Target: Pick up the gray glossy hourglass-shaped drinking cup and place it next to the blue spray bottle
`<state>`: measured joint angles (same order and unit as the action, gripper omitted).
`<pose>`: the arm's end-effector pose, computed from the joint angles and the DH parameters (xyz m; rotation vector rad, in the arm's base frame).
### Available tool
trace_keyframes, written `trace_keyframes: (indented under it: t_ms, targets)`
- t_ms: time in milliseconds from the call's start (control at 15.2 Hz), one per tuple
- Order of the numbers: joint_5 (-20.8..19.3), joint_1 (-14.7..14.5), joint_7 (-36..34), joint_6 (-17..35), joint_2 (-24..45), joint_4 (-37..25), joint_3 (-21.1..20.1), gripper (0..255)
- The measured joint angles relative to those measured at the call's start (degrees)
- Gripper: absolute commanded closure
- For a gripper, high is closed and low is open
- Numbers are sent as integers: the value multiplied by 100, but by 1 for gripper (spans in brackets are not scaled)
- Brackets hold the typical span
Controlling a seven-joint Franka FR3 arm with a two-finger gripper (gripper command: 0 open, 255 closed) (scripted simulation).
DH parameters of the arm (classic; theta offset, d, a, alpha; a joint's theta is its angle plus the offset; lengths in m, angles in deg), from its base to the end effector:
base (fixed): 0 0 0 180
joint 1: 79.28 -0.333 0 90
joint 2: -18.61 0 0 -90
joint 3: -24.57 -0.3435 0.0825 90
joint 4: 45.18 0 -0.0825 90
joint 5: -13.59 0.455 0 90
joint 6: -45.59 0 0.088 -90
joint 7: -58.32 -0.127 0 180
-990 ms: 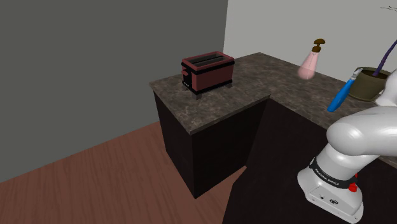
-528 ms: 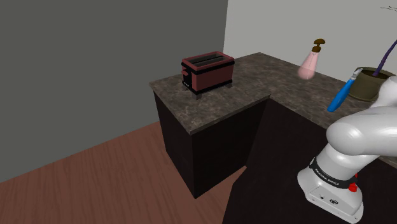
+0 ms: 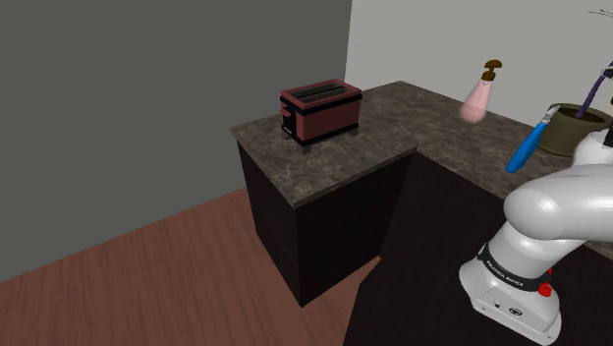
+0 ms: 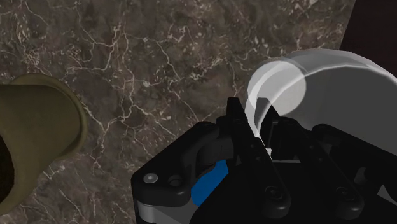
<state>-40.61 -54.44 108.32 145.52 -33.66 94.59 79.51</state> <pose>-0.0196 -0.4626 0.4385 2.9940 -0.1315 -0.2741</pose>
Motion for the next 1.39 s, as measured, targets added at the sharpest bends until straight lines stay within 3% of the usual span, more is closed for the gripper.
trace_keyframes:
  t_ms: [858,1254,1320,1386]
  targets:
    - [-610,-99,-316,843,172,559,814,255]
    - [-649,-113,-353,899,188,600,861,255]
    - [-650,-113,-353,900,188,601,862,0]
    - [-650,-113,-353,900,188,601,861,0]
